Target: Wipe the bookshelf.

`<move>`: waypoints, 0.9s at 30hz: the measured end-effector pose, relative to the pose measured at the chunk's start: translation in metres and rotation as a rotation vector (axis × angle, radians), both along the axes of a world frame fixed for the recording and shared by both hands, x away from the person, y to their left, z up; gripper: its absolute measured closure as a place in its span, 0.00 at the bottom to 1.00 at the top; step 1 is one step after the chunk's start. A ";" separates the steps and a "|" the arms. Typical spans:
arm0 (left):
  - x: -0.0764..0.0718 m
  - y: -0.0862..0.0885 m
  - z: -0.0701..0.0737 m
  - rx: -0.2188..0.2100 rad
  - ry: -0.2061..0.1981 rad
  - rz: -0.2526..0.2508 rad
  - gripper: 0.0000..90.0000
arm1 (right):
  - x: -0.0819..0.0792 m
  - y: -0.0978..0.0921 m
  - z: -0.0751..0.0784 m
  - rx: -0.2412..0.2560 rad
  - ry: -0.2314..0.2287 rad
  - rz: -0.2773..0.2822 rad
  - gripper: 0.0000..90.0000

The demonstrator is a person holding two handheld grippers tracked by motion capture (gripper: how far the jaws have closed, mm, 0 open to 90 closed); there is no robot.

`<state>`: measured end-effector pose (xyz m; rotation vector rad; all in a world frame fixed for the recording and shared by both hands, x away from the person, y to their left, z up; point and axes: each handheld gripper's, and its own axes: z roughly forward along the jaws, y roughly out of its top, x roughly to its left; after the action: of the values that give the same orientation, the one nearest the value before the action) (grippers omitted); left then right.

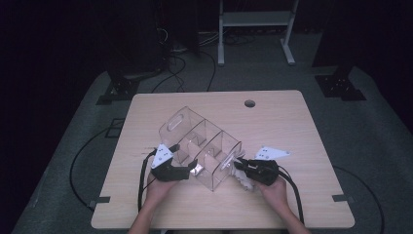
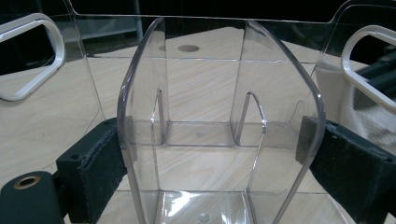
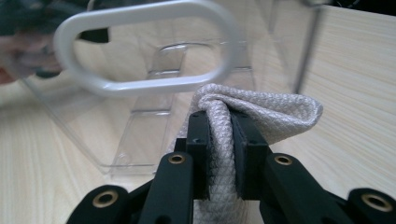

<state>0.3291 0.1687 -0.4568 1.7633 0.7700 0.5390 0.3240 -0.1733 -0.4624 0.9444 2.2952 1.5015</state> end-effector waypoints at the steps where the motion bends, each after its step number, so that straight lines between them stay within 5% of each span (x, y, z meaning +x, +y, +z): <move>1: 0.000 0.000 0.000 0.001 -0.001 -0.001 0.10 | -0.001 0.001 0.000 0.002 -0.002 0.008 0.87; 4: 0.000 0.001 0.000 0.004 0.001 -0.004 0.10 | -0.005 0.006 0.001 -0.031 -0.035 0.024 0.87; 9: 0.000 0.001 -0.001 -0.002 -0.001 -0.001 0.10 | 0.007 -0.007 0.005 -0.007 -0.037 -0.035 0.87; 12: 0.000 0.001 0.000 -0.001 -0.001 -0.003 0.10 | 0.005 -0.006 0.006 -0.005 -0.040 -0.019 0.87; 17: 0.000 0.001 -0.001 -0.003 0.000 -0.002 0.10 | 0.004 -0.009 0.016 0.007 -0.095 -0.030 0.87; 24: 0.000 0.001 0.000 -0.002 0.000 -0.002 0.10 | 0.009 -0.011 0.000 0.004 -0.043 -0.034 0.87; 27: -0.001 0.001 -0.001 -0.002 -0.001 -0.001 0.10 | 0.006 -0.009 0.006 0.000 -0.069 -0.036 0.87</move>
<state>0.3285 0.1699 -0.4573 1.7616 0.7685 0.5379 0.3300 -0.1825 -0.4566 0.9136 2.2190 1.4956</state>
